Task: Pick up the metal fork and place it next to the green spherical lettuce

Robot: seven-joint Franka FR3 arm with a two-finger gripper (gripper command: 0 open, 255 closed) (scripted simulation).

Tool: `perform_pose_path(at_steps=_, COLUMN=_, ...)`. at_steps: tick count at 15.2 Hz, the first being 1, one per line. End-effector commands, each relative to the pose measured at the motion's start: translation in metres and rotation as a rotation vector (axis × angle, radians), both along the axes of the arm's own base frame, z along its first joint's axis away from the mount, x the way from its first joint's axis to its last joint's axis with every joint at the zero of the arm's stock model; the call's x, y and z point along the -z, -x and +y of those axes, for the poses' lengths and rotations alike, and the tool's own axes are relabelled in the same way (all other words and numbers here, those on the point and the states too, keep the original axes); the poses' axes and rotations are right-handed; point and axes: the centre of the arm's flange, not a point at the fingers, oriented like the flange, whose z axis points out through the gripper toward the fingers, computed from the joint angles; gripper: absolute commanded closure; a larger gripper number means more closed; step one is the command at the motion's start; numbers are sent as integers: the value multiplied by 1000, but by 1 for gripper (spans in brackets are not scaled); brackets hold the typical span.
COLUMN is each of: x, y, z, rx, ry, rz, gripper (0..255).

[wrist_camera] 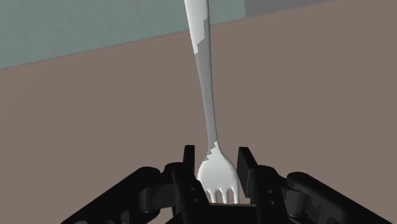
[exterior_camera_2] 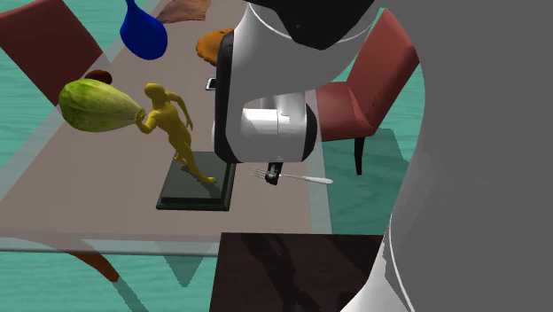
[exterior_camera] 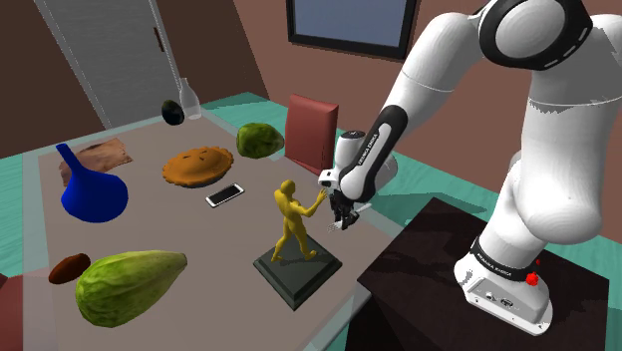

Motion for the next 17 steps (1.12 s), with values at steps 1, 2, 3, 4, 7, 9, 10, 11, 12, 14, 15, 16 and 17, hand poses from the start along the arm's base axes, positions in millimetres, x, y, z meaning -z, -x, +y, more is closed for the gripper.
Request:
perform_pose_path(at_steps=1, x=3, y=2, z=-1, rx=-1, ry=2, rz=10, gripper=255)
perform_pose_path(at_steps=2, x=3, y=2, z=-1, rx=-1, ry=2, rz=10, gripper=255)
perform_pose_path(at_steps=3, x=2, y=3, z=1, rx=-1, ry=3, rz=10, gripper=255)
perform_pose_path(at_steps=4, x=-3, y=3, z=1, rx=-1, ry=2, rz=10, gripper=255)
perform_pose_path(at_steps=7, x=-19, y=3, z=1, rx=-1, ry=2, rz=10, gripper=255)
perform_pose_path(at_steps=9, x=-29, y=3, z=1, rx=-1, ry=2, rz=10, gripper=255)
perform_pose_path(at_steps=10, x=-35, y=3, z=1, rx=-1, ry=2, rz=10, gripper=255)
perform_pose_path(at_steps=11, x=-40, y=3, z=1, rx=-1, ry=2, rz=10, gripper=255)
perform_pose_path(at_steps=12, x=-45, y=3, z=1, rx=-1, ry=2, rz=10, gripper=255)
perform_pose_path(at_steps=14, x=-56, y=3, z=1, rx=-1, ry=2, rz=10, gripper=255)
perform_pose_path(at_steps=15, x=-61, y=3, z=1, rx=-1, ry=2, rz=10, gripper=255)
perform_pose_path(at_steps=16, x=-66, y=3, z=1, rx=-1, ry=2, rz=10, gripper=255)
perform_pose_path(at_steps=17, x=-72, y=3, z=1, rx=-1, ry=2, rz=10, gripper=255)
